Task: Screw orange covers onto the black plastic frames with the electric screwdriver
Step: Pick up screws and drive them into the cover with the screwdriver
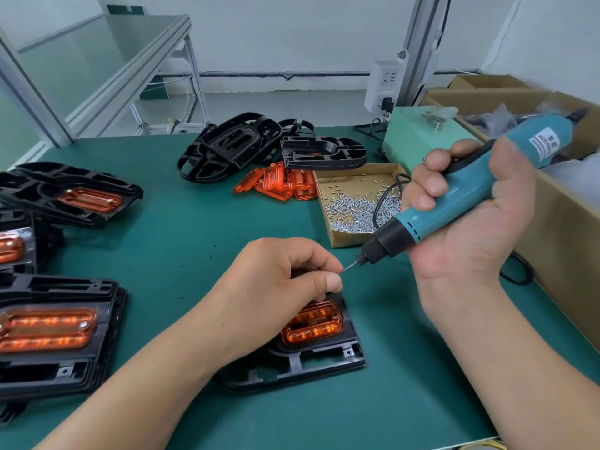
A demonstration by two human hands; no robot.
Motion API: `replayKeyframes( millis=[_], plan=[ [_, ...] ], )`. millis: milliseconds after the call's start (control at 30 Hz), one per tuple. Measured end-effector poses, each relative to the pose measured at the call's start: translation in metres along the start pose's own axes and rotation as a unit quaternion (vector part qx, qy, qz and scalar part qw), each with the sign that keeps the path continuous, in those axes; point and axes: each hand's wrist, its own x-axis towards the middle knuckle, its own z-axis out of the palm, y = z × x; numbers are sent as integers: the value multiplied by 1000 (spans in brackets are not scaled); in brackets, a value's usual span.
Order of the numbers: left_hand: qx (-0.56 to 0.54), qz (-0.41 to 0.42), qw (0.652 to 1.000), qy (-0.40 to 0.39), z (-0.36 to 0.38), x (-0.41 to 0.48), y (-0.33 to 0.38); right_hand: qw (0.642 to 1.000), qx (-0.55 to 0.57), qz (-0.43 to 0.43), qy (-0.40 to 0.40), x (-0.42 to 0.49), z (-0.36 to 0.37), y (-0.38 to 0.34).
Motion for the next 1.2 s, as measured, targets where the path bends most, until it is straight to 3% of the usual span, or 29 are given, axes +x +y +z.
replayKeyframes(
  millis=[333, 567, 733, 900, 1200],
  plan=[
    [34, 3, 999, 16, 3, 0, -2, 999, -25, -15, -23, -6, 6, 4],
    [77, 12, 994, 81, 0, 0, -5, 999, -21, 34, 31, -6, 5, 15],
    [65, -7, 997, 48, -6, 1, -6, 997, -22, 77, -16, -6, 4, 16],
    [28, 30, 999, 35, -8, -1, -2, 997, 11, 70, -26, -5, 5, 13],
    [94, 47, 994, -27, -2, -5, -1, 996, -39, 70, -34, -6, 1, 13]
  ],
)
